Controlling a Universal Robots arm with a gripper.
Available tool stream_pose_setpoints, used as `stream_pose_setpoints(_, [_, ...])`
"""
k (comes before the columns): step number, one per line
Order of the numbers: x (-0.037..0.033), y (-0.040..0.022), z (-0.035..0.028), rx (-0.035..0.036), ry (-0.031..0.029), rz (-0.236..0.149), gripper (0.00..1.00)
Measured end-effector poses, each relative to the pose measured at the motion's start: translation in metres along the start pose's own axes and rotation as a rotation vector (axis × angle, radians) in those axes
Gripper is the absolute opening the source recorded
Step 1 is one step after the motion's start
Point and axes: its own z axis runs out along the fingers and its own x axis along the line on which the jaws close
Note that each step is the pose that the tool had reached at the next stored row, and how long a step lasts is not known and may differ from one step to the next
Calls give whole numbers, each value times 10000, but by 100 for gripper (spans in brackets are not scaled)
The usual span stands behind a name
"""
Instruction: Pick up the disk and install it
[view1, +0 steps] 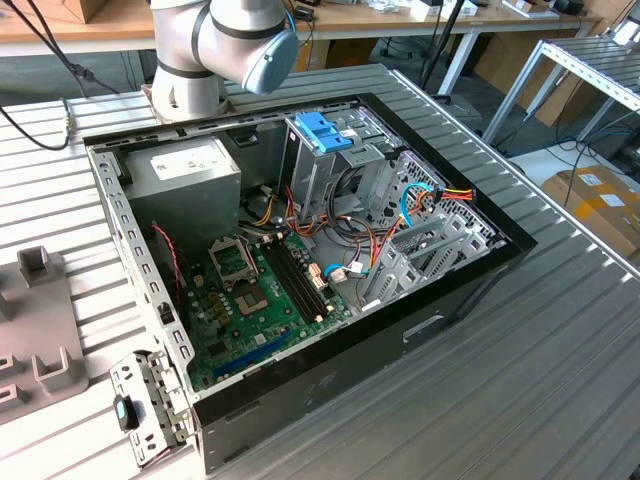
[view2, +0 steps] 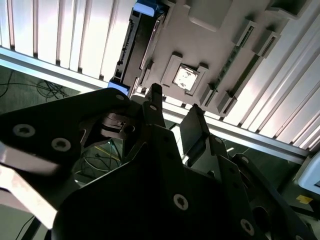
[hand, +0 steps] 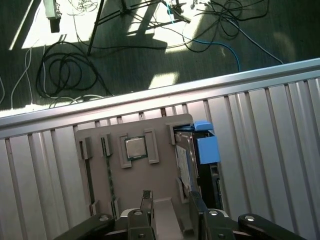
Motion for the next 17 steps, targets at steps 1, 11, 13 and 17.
stream_pose_setpoints(1, [-6, 1, 1, 0, 0, 0, 42])
stream_pose_setpoints(11, [-44, 9, 13, -1, 1, -1, 42])
stream_pose_setpoints(13, [-49, 9, 14, 0, 0, 0, 42])
stream_pose_setpoints(17, [-55, 10, 17, 0, 0, 0, 42])
